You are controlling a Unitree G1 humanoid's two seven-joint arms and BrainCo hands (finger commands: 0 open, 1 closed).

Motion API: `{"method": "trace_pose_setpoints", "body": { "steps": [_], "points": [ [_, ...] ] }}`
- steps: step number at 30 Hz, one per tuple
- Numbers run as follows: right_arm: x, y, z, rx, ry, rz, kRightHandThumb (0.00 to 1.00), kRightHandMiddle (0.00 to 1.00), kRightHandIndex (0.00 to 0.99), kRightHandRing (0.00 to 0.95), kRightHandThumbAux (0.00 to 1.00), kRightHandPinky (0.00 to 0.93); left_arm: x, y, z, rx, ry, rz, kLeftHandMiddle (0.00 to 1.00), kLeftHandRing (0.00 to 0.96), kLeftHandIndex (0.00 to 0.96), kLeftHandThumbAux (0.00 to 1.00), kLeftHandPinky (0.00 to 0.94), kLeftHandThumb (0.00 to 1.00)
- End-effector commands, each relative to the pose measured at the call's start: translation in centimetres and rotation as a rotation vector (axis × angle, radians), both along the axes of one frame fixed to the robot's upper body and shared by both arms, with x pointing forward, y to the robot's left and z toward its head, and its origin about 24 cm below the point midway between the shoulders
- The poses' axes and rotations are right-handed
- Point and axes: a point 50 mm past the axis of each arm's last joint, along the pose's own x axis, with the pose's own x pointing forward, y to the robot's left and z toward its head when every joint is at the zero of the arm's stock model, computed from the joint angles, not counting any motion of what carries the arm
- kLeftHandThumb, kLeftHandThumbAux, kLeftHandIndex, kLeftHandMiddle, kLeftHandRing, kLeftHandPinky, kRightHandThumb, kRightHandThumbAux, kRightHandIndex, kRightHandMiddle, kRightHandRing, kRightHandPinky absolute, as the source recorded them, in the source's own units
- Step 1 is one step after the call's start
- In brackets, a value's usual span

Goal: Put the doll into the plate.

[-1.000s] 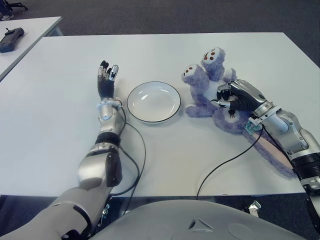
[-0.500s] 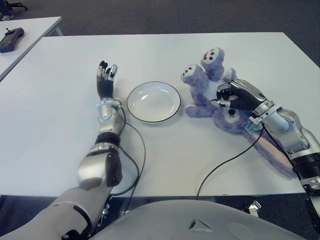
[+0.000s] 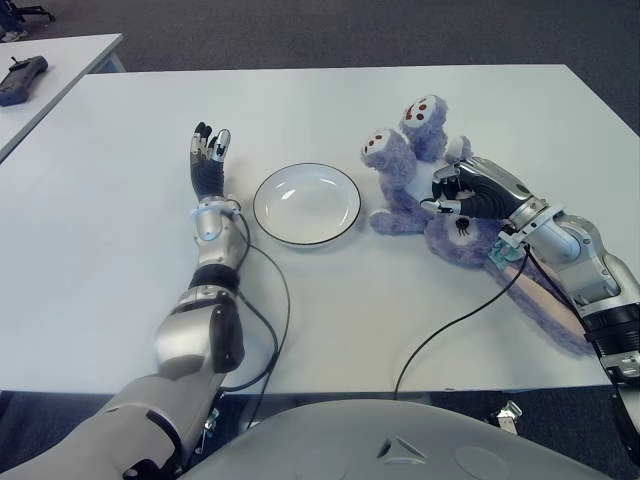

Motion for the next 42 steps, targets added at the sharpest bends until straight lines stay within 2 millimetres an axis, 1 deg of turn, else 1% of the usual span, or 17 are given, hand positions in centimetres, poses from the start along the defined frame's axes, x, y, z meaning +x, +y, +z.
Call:
{"method": "trace_pose_setpoints", "body": {
  "steps": [1,9,12,17,21,26,37,42],
  "points": [
    [-0.2,0.4,-2.9,-0.057,0.099,0.010,0.262,0.000,0.000,0.000,0.230,0.000,-11.5,-0.9,-12.4,-0.156,0.484,0.096,0.012,0.000,0.000,0.514,0.000,0.000],
    [-0.1,0.2,-2.9,-0.074,-0.050,-0.045,0.268,0.000,0.000,0.000,0.255,0.000,-11.6,-0.9,-12.4,-0.156,0.484,0.096,0.014,0.000,0.000,0.503,0.000,0.000],
    [-0.3,0.1,-2.9,-0.110,-0.107,-0.061,0.274,0.000,0.000,0.000,0.262,0.000,-11.7,-0.8,-12.4,-0.156,0.482,0.096,0.013,0.000,0.000,0.498,0.000,0.000],
    [-0.7,-0.1,-3.0,-0.169,-0.149,-0.075,0.279,0.000,0.000,0.000,0.274,0.000,-11.8,-0.7,-12.5,-0.154,0.486,0.096,0.015,0.000,0.000,0.491,0.000,0.000],
    [-1.6,-0.3,-3.2,-0.215,-0.163,-0.080,0.280,0.000,0.000,0.000,0.288,0.000,-11.9,-0.6,-12.5,-0.154,0.490,0.095,0.014,0.000,0.000,0.497,0.000,0.000],
    [-3.9,0.0,-3.4,-0.245,-0.178,-0.078,0.298,0.000,0.000,0.000,0.305,0.000,-12.0,-0.4,-12.6,-0.154,0.487,0.096,0.013,0.000,0.000,0.501,0.000,0.000],
    [-4.9,0.1,-3.3,-0.273,-0.207,-0.092,0.299,0.000,0.000,0.000,0.344,0.000,-12.1,-0.2,-12.6,-0.159,0.493,0.107,0.012,0.000,0.000,0.522,0.003,0.000],
    [-5.4,0.1,-3.6,-0.264,-0.194,-0.104,0.306,0.000,0.005,0.000,0.349,0.000,-12.1,0.0,-12.6,-0.166,0.494,0.106,0.009,0.000,0.000,0.528,0.002,0.000]
  ]
}}
